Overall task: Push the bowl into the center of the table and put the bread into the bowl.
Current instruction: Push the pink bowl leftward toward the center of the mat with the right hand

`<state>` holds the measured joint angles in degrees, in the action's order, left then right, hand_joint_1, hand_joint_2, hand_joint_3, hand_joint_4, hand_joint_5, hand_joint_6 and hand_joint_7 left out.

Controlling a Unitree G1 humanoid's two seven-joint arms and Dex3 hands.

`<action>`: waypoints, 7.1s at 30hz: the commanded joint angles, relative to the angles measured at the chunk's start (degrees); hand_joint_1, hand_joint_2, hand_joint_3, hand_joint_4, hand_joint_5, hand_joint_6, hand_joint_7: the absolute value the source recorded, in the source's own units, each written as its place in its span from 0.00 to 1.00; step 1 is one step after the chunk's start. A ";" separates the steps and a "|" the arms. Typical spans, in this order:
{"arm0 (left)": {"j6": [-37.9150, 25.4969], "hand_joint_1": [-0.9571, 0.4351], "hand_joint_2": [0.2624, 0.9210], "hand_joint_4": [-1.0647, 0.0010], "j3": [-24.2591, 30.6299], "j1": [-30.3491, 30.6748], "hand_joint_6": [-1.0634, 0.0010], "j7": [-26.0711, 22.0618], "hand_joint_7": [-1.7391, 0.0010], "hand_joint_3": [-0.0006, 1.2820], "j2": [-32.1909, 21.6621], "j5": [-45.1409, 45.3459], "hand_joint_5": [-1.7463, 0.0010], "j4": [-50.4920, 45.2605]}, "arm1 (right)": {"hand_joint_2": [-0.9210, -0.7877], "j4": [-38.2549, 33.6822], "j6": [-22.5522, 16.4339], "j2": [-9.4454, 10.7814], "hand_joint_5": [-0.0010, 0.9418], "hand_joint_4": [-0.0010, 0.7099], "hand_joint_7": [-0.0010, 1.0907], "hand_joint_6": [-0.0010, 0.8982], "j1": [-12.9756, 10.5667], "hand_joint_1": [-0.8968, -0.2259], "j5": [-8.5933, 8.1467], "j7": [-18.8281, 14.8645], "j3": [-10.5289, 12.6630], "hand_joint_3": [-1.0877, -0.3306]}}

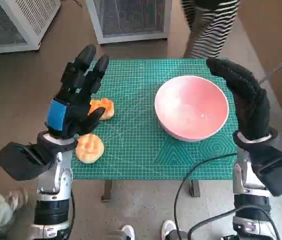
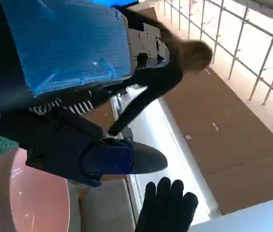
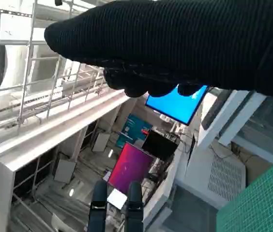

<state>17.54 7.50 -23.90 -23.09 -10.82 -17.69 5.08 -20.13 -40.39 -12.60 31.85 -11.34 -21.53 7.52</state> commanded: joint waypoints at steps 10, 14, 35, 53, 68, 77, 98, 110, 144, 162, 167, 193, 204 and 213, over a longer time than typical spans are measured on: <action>0.66 0.22 1.00 0.82 0.61 -0.71 1.00 0.05 0.81 0.27 -0.94 0.62 1.00 0.04 | 0.00 -2.09 -0.70 -0.64 0.00 0.29 0.47 0.00 0.51 0.49 -0.14 -0.60 -0.01 0.47; 0.87 0.22 1.00 0.82 0.64 -0.77 1.00 0.06 0.80 0.27 -1.03 0.76 0.99 0.27 | 0.00 -1.87 -0.64 -0.68 0.00 0.29 0.47 0.00 0.48 0.49 -0.15 -0.62 -0.11 0.47; 2.29 0.23 1.00 0.81 0.61 -0.83 1.00 0.03 0.80 0.27 -1.11 1.66 0.99 1.68 | 0.00 -15.38 -4.30 -3.49 0.00 0.29 0.46 0.00 5.73 0.48 -2.02 -2.88 3.15 0.47; 1.92 0.22 1.00 0.81 0.61 -0.42 1.00 -0.43 0.80 0.27 -1.03 1.17 1.00 1.57 | 0.00 -42.29 -5.81 -6.69 0.00 0.27 0.44 0.00 15.79 0.48 1.39 4.25 7.28 0.47; 1.90 0.22 1.00 0.81 1.20 -0.30 1.00 -0.60 0.80 0.27 -1.23 1.12 1.00 1.44 | 0.00 -51.42 1.42 -8.04 0.00 0.24 0.43 0.00 19.18 0.54 3.71 9.05 8.00 0.41; 1.90 0.21 1.00 0.80 1.64 -0.05 1.00 -0.90 0.80 0.27 -1.49 0.81 1.00 1.16 | 0.00 -54.36 7.96 -8.36 0.00 0.25 0.41 0.02 19.52 0.57 5.26 12.24 8.20 0.42; 2.20 0.22 1.00 0.80 3.12 0.98 1.00 -2.43 0.79 0.27 -2.42 -0.89 0.99 1.35 | 0.00 -56.25 19.01 -6.68 0.00 0.20 0.37 0.04 18.30 0.57 5.03 13.19 9.98 0.44; 1.67 0.23 1.00 0.79 3.72 2.02 1.00 -2.11 0.79 0.27 -3.02 -0.95 1.00 0.17 | 0.00 -56.50 21.07 -4.82 0.01 0.25 0.31 0.07 17.78 0.53 6.63 15.19 9.25 0.45; 0.39 0.21 1.00 0.79 5.37 4.89 0.98 -1.42 0.79 0.27 -4.99 -1.53 1.00 -2.72 | 0.00 -56.24 21.00 -0.26 0.00 0.24 0.30 0.12 19.65 0.54 7.93 13.92 9.18 0.45; -0.70 0.20 1.00 0.79 6.19 6.28 0.98 -0.66 0.80 0.26 -5.12 -1.53 1.00 -4.66 | 0.00 -56.20 21.03 3.36 0.00 0.23 0.31 0.07 22.30 0.58 7.73 14.16 8.42 0.37; -0.64 0.20 1.00 0.79 6.51 6.77 0.97 -0.40 0.80 0.26 -5.11 -1.41 1.00 -5.19 | 0.00 -56.42 21.60 4.38 0.00 0.23 0.32 0.07 22.98 0.57 7.95 14.26 8.04 0.36; 0.98 0.20 1.00 0.78 7.50 8.27 0.96 1.66 0.82 0.27 -5.31 0.45 1.00 -5.24 | 0.00 -56.75 23.67 5.70 0.01 0.23 0.32 0.09 24.27 0.52 9.30 13.60 7.29 0.36; 0.96 0.20 1.00 0.77 7.09 8.28 0.95 2.23 0.83 0.27 -5.06 0.54 1.00 -5.24 | 0.00 -56.12 22.17 4.33 0.01 0.24 0.32 0.10 25.14 0.54 9.48 13.21 7.32 0.37; 1.02 0.19 1.00 0.77 7.16 7.68 0.94 2.22 0.84 0.27 -5.33 0.72 1.00 -4.45 | 0.00 -53.48 14.67 3.44 0.00 0.24 0.38 0.06 26.24 0.55 7.86 9.64 8.10 0.39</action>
<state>17.80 14.51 -16.19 -21.11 -15.49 -17.72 0.64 -74.27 -23.29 -8.81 58.05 -2.54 -10.08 15.31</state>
